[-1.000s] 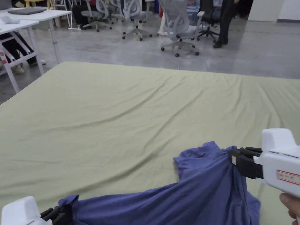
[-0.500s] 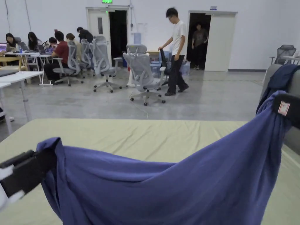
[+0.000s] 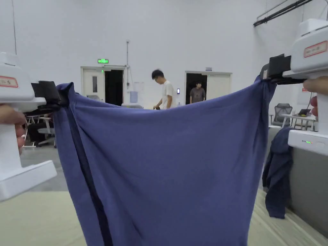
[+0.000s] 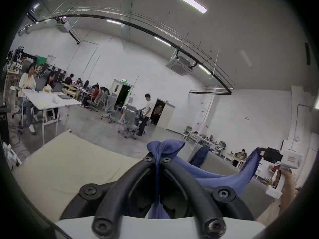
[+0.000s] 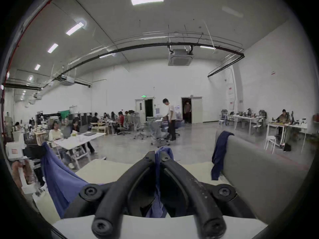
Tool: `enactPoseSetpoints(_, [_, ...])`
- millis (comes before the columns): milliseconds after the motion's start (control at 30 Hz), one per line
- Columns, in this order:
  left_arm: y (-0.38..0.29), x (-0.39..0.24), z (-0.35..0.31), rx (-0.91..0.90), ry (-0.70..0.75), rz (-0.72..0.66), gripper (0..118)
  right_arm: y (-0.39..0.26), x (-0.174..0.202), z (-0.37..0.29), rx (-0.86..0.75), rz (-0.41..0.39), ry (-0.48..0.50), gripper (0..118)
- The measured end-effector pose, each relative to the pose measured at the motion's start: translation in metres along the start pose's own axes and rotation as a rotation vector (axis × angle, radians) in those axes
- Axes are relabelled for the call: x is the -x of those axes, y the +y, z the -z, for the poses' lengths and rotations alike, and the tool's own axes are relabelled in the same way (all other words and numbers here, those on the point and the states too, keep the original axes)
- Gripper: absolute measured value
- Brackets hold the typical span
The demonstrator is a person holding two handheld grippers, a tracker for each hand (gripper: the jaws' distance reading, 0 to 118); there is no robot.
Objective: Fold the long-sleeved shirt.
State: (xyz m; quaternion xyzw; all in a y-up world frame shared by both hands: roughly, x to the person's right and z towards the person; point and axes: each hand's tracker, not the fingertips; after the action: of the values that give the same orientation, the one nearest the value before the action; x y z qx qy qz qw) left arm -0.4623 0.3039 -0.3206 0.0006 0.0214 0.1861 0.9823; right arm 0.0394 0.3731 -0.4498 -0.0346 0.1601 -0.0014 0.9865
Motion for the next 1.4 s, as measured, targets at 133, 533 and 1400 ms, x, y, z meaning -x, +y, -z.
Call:
enactPoseSetpoints(133, [0.045, 0.0, 0.046, -0.039, 0.038, 0.025, 3, 0.041, 0.001, 0.052, 0.013, 0.007, -0.044, 5])
enactPoseSetpoints(533, [0.066, 0.038, 0.156, -0.066, 0.18, 0.02, 3, 0.054, 0.001, 0.166, -0.006, -0.04, -0.113, 5])
enactPoseSetpoints(1400, [-0.371, 0.219, 0.12, 0.637, 0.255, 0.0, 3, -0.485, -0.026, 0.172, 0.761, 0.009, -0.03, 5])
